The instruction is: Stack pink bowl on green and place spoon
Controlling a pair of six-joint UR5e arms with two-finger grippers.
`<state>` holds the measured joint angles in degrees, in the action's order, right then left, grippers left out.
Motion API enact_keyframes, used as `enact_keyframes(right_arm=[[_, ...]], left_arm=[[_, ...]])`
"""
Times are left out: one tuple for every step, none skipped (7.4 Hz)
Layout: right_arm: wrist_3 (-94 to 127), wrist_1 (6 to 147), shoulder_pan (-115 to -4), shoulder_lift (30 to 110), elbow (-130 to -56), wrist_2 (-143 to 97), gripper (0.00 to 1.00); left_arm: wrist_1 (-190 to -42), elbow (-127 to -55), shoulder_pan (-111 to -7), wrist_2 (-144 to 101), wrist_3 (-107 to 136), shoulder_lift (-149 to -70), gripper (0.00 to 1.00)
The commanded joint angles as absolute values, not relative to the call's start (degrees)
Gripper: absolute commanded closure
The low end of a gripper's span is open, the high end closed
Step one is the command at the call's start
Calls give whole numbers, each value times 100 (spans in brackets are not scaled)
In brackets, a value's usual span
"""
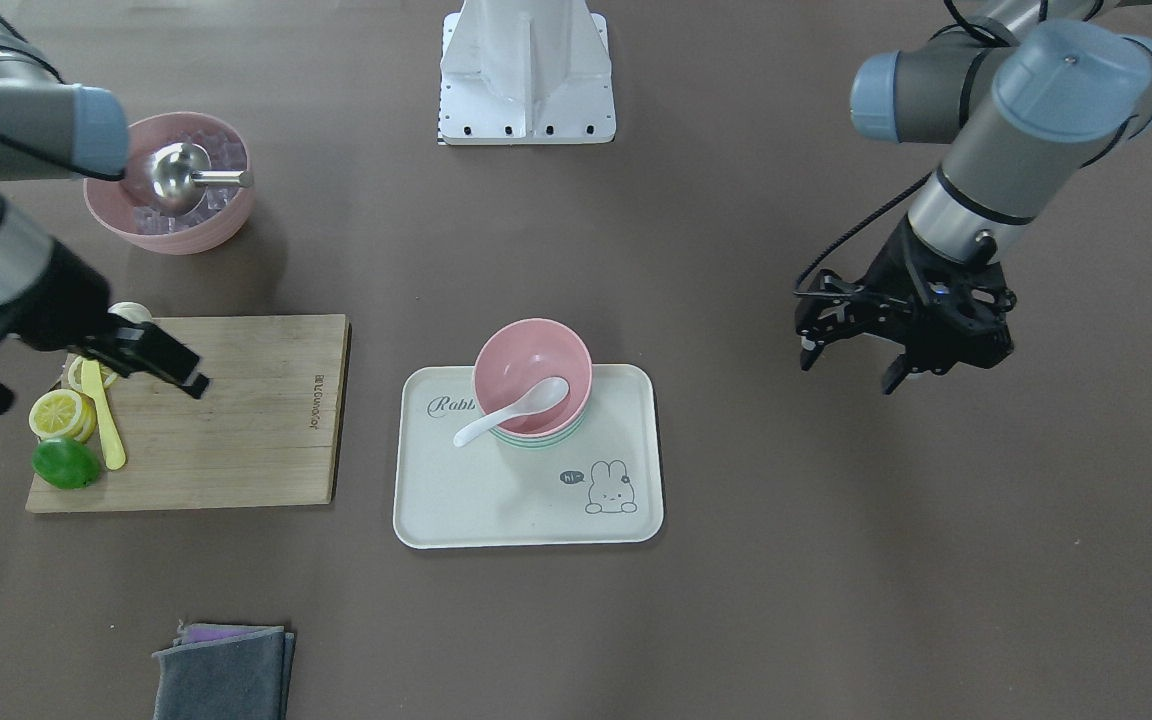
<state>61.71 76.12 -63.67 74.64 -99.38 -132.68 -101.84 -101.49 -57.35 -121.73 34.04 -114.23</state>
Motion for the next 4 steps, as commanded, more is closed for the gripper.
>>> enact_keyframes(right_arm=[[2380,7629,-7972,8559,-9200,-13420,0],[1120,7629,-8511,8534,-8637,-13403,0],[455,7655,-8873,8534,-8379,-13421,0],[361,7681,-8955,8552,-8385,-13430,0]], left_arm=[[-9923,-10309,-6517,-12925,2019,-10639,9],[-9862,-10249,-7070,-13312,1204,-10330,3],[-10035,-10300,-7197,-13446,621,-9614,2],[-10229,-10144,-7181,-13378,633,-9285,2]])
